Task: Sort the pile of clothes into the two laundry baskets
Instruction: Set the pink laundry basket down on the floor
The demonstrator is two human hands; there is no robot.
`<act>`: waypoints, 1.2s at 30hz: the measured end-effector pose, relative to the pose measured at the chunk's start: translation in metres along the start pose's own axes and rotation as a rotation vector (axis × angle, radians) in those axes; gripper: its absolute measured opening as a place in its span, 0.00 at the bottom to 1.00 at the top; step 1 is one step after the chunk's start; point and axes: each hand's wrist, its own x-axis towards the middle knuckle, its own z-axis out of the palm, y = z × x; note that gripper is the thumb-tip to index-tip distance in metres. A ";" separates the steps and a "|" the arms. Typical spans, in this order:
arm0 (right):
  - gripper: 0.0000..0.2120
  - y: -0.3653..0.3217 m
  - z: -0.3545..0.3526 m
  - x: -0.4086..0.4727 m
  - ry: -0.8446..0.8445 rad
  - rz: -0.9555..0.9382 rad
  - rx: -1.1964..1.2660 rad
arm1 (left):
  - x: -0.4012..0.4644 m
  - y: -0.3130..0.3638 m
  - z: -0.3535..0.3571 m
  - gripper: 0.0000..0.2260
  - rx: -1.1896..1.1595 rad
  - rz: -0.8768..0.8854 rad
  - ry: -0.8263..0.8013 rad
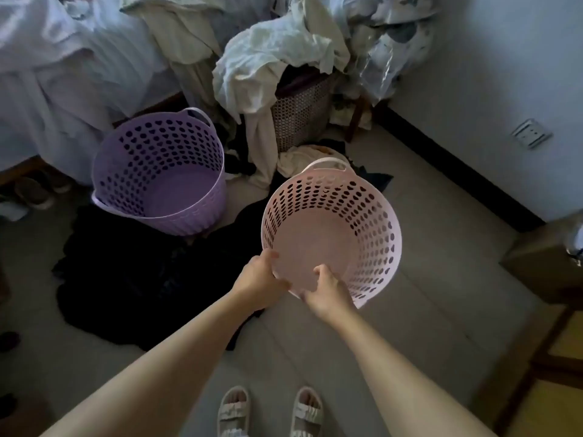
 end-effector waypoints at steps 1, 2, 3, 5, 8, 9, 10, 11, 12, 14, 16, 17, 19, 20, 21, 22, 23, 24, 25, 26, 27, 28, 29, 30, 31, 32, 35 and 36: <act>0.27 0.004 0.006 0.008 0.003 -0.001 -0.026 | 0.009 -0.002 0.005 0.30 0.048 0.013 -0.016; 0.26 0.011 0.016 0.021 0.015 -0.003 -0.037 | 0.024 -0.006 0.013 0.31 0.083 0.030 -0.019; 0.26 0.017 0.027 0.036 0.013 0.001 -0.051 | 0.040 -0.012 0.020 0.31 0.118 0.030 -0.029; 0.25 0.030 0.056 0.068 0.014 0.005 -0.071 | 0.079 -0.028 0.037 0.31 0.176 0.022 -0.049; 0.26 0.041 0.089 0.098 0.055 -0.020 -0.141 | 0.115 -0.048 0.052 0.31 0.230 -0.011 -0.029; 0.27 0.044 0.102 0.110 0.069 -0.017 -0.164 | 0.130 -0.059 0.059 0.31 0.251 -0.019 -0.038; 0.28 0.046 0.113 0.122 0.069 -0.014 -0.175 | 0.144 -0.067 0.064 0.32 0.256 -0.019 -0.040; 0.30 0.048 0.122 0.132 0.070 -0.016 -0.182 | 0.157 -0.075 0.069 0.34 0.257 -0.023 -0.036; 0.32 0.049 0.133 0.143 0.063 -0.026 -0.191 | 0.171 -0.082 0.074 0.36 0.245 -0.018 -0.030; 0.36 0.051 0.147 0.157 0.054 -0.046 -0.196 | 0.189 -0.093 0.081 0.39 0.191 -0.016 0.002; 0.36 0.053 0.159 0.173 0.071 -0.056 -0.195 | 0.205 -0.098 0.089 0.41 0.168 0.011 0.033; 0.35 0.054 0.165 0.180 0.088 -0.074 -0.190 | 0.212 -0.100 0.092 0.41 0.167 0.030 0.047; 0.31 0.056 0.174 0.193 0.111 -0.075 -0.168 | 0.223 -0.104 0.097 0.39 0.153 0.060 0.073; 0.29 0.056 0.177 0.197 0.116 -0.069 -0.154 | 0.226 -0.106 0.098 0.38 0.127 0.059 0.084; 0.27 0.057 0.179 0.200 0.115 -0.063 -0.139 | 0.229 -0.107 0.099 0.37 0.105 0.055 0.107; 0.25 0.057 0.179 0.202 0.101 -0.055 -0.120 | 0.232 -0.108 0.100 0.35 0.096 0.047 0.130; 0.23 0.058 0.179 0.203 0.095 -0.053 -0.107 | 0.235 -0.108 0.100 0.34 0.098 0.035 0.151; 0.21 0.058 0.177 0.203 0.083 -0.058 -0.107 | 0.236 -0.106 0.100 0.34 0.100 0.019 0.156; 0.19 0.058 0.175 0.202 0.087 -0.070 -0.108 | 0.238 -0.105 0.099 0.34 0.101 0.004 0.164; 0.19 0.058 0.172 0.201 0.096 -0.076 -0.138 | 0.241 -0.101 0.099 0.34 0.096 -0.008 0.173; 0.19 0.059 0.170 0.199 0.115 -0.083 -0.202 | 0.242 -0.097 0.098 0.33 0.085 -0.020 0.182; 0.19 0.061 0.167 0.196 0.138 -0.096 -0.281 | 0.242 -0.093 0.098 0.32 0.070 -0.030 0.188; 0.19 0.064 0.163 0.194 0.171 -0.107 -0.331 | 0.243 -0.088 0.098 0.30 0.053 -0.035 0.188; 0.18 0.068 0.159 0.192 0.201 -0.107 -0.353 | 0.241 -0.082 0.098 0.28 0.039 -0.033 0.183; 0.17 0.070 0.153 0.189 0.243 -0.119 -0.363 | 0.239 -0.077 0.099 0.26 0.026 -0.030 0.175; 0.16 0.070 0.146 0.185 0.289 -0.130 -0.391 | 0.235 -0.071 0.100 0.24 0.017 -0.022 0.170; 0.09 0.077 0.122 0.173 0.304 -0.088 -0.457 | 0.223 -0.051 0.103 0.19 0.014 -0.001 0.167; 0.08 0.082 0.117 0.171 0.313 -0.082 -0.474 | 0.219 -0.045 0.104 0.18 0.014 -0.001 0.165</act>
